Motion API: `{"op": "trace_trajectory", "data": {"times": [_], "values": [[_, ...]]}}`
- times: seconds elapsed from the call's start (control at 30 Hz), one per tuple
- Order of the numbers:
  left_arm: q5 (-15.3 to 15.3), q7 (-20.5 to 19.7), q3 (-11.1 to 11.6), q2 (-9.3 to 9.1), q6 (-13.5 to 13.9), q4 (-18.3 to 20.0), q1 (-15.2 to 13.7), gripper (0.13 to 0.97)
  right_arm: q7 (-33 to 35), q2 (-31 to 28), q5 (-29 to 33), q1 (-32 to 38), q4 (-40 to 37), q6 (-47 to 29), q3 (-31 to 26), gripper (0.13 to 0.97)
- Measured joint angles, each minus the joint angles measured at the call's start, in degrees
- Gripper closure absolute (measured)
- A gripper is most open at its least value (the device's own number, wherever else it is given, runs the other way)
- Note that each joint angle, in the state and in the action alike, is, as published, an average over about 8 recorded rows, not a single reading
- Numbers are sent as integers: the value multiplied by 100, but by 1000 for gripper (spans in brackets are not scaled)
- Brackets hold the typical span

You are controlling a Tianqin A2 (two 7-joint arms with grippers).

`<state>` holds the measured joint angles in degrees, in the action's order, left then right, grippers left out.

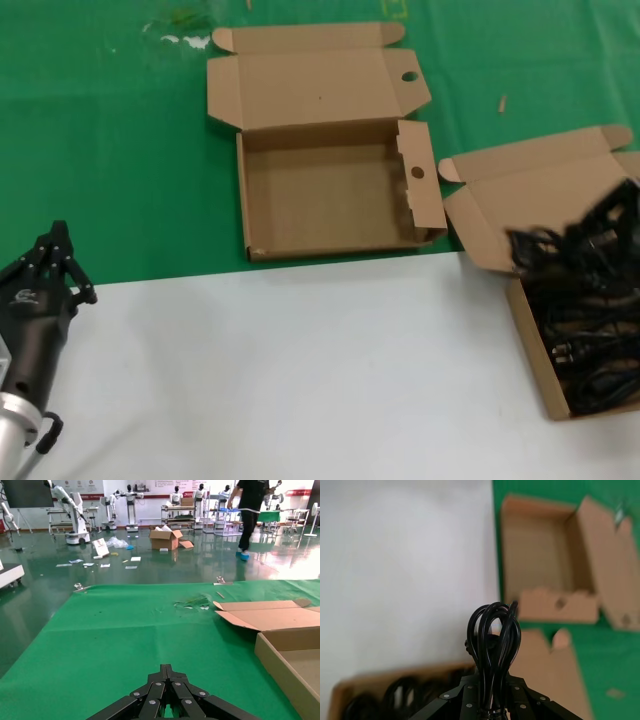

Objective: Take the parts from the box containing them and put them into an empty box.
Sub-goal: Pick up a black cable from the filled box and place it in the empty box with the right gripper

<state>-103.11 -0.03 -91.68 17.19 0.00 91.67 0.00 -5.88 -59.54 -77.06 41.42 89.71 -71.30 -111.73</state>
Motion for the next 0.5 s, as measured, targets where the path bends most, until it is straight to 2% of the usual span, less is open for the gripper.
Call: {"op": "trace_trajectory", "data": {"times": [0.13, 0.27, 0.5], "values": [[0, 0, 0, 0, 0, 0, 0, 957, -441, 290, 87, 534, 336, -261, -78, 886], [0, 0, 0, 0, 0, 0, 0, 957, -747, 833, 342, 1040, 424, -291, -272, 887], [0, 1, 0, 0, 0, 0, 0, 957, -911, 2139, 1083, 1654, -110, 147, -799, 887]]}}
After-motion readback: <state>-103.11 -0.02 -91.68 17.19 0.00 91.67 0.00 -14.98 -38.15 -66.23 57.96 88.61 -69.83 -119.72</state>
